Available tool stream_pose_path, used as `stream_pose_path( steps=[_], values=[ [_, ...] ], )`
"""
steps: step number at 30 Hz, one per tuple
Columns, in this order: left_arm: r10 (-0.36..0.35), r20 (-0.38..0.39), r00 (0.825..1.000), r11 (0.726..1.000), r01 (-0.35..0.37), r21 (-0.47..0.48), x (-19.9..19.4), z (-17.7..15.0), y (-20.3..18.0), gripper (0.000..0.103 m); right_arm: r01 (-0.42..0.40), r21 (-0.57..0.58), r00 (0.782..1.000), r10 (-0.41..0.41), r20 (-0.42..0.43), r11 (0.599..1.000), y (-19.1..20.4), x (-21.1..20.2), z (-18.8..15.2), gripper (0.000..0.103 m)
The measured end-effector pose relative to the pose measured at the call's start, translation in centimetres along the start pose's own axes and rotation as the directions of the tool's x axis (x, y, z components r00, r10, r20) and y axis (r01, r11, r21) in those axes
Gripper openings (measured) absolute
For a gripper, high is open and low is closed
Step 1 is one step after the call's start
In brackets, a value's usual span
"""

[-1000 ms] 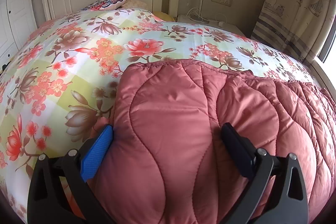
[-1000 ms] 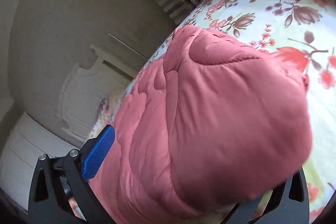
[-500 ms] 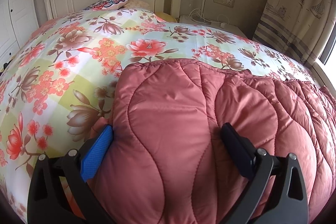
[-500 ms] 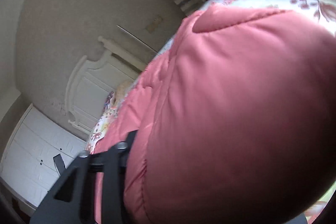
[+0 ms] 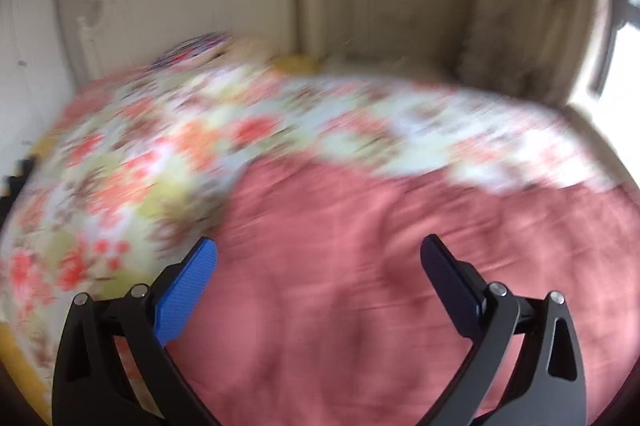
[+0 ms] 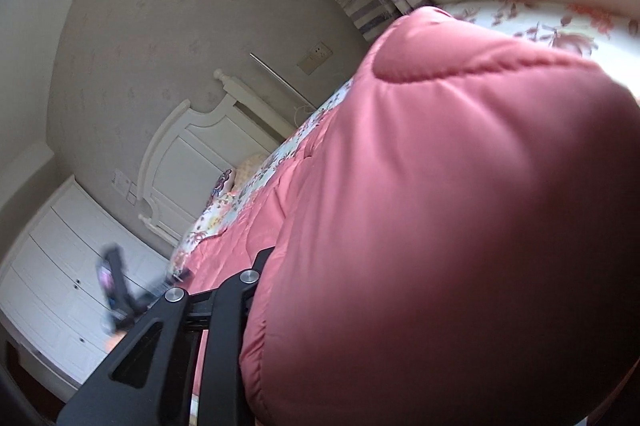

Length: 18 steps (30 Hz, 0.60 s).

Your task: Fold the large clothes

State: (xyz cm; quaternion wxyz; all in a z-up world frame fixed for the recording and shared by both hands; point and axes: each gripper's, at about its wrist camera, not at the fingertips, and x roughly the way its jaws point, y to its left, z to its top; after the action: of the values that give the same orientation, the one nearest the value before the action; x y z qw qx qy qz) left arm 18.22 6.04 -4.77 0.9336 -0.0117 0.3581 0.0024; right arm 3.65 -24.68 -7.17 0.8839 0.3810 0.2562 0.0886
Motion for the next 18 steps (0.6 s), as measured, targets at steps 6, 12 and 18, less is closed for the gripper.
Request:
stream_pose_path(
  steps=[6, 12, 18],
  values=[
    [0.115, 0.102, 0.988, 0.932, -0.143, 0.334, 1.2, 2.7, -11.5, 0.101, -0.001, -0.055, 0.999, 0.002, 0.032, 0.998, 1.0, -0.7, -0.6, 0.035],
    [0.201, -0.045, 0.979, 0.859, -0.154, 0.488, 10.7, -0.4, -16.5, 0.101, 0.007, -0.082, 1.0, -0.005, 0.027, 0.997, 1.9, -0.4, -0.5, 0.035],
    [0.109, -0.098, 0.989, 0.938, -0.07, 0.339, 8.5, 1.0, -12.5, 0.101, 0.007, -0.114, 0.999, -0.004, 0.032, 0.993, 2.4, -0.4, -0.1, 0.035]
  ],
)
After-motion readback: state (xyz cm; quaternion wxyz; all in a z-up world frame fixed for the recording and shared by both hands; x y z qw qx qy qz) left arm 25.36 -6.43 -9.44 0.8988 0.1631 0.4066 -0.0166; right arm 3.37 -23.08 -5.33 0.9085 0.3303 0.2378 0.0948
